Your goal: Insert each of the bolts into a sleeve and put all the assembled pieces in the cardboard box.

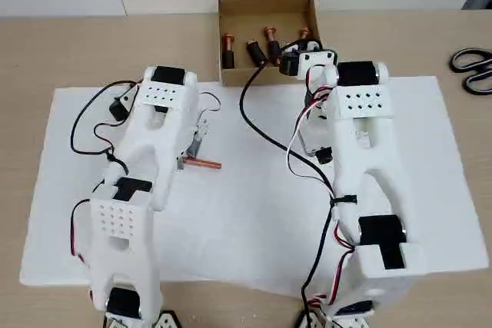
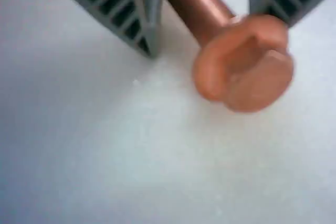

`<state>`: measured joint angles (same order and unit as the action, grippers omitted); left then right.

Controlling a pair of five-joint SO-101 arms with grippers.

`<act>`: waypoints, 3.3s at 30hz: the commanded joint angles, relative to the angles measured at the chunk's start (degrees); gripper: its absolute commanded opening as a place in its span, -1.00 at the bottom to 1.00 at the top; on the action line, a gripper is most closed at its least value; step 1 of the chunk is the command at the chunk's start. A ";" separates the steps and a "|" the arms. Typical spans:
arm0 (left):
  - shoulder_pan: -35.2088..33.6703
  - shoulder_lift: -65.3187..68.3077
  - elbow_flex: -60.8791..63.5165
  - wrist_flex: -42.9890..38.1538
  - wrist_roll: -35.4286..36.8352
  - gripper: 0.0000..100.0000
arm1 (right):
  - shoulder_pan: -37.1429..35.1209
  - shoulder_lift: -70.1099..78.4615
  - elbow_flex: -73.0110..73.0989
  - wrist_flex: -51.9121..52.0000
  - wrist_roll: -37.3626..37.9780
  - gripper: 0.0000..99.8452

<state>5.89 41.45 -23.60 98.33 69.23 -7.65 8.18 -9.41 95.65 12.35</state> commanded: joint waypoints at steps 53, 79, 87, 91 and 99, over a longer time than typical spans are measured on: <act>-1.76 -5.80 -4.53 0.53 -70.33 -0.89 | -0.31 -3.03 -0.18 0.22 -0.62 -0.96; -2.02 0.18 -4.53 -2.90 -70.15 -0.86 | -0.31 -3.12 2.81 0.13 -0.62 -0.96; -1.58 0.26 -5.58 -3.34 -68.66 -0.89 | -0.31 -3.30 2.81 0.13 -0.62 -0.96; -1.58 0.26 -7.96 -1.93 -68.66 -0.98 | -0.40 -3.47 2.64 0.13 -0.62 -0.96; -1.67 -1.23 -17.19 2.20 -68.84 -0.99 | -0.48 -3.65 0.79 -0.04 -0.26 -0.96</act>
<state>4.40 42.59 -36.44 99.03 0.40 -7.65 8.18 -6.68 95.74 12.35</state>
